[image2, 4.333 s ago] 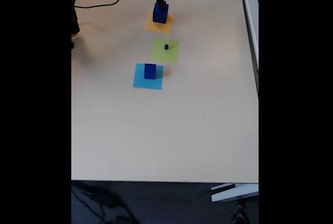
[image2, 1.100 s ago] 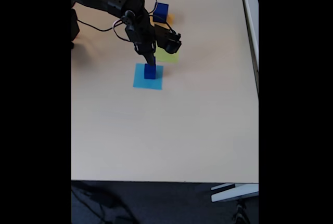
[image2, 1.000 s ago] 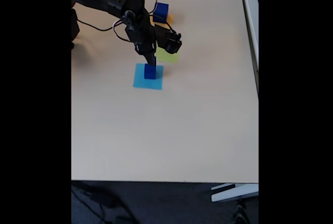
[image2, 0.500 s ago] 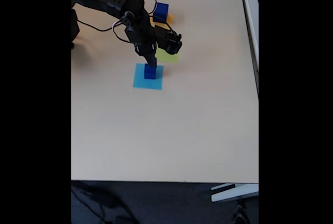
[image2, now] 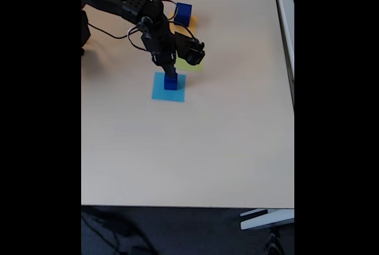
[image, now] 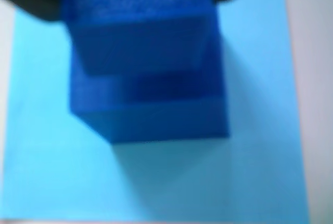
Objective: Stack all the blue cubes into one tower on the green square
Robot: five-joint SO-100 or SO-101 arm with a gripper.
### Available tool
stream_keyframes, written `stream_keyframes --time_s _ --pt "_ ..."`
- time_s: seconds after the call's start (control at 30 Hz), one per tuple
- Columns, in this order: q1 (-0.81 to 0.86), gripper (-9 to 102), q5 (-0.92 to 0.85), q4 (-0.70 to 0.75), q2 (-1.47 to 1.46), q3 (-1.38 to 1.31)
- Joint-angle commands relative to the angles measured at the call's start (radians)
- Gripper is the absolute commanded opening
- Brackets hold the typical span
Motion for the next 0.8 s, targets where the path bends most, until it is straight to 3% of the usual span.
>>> stream_keyframes --time_s 0.0,0.77 --pt "0.002 6 0.015 -0.02 0.014 -0.003" --pt "-0.005 7 0.025 -0.029 0.015 0.005"
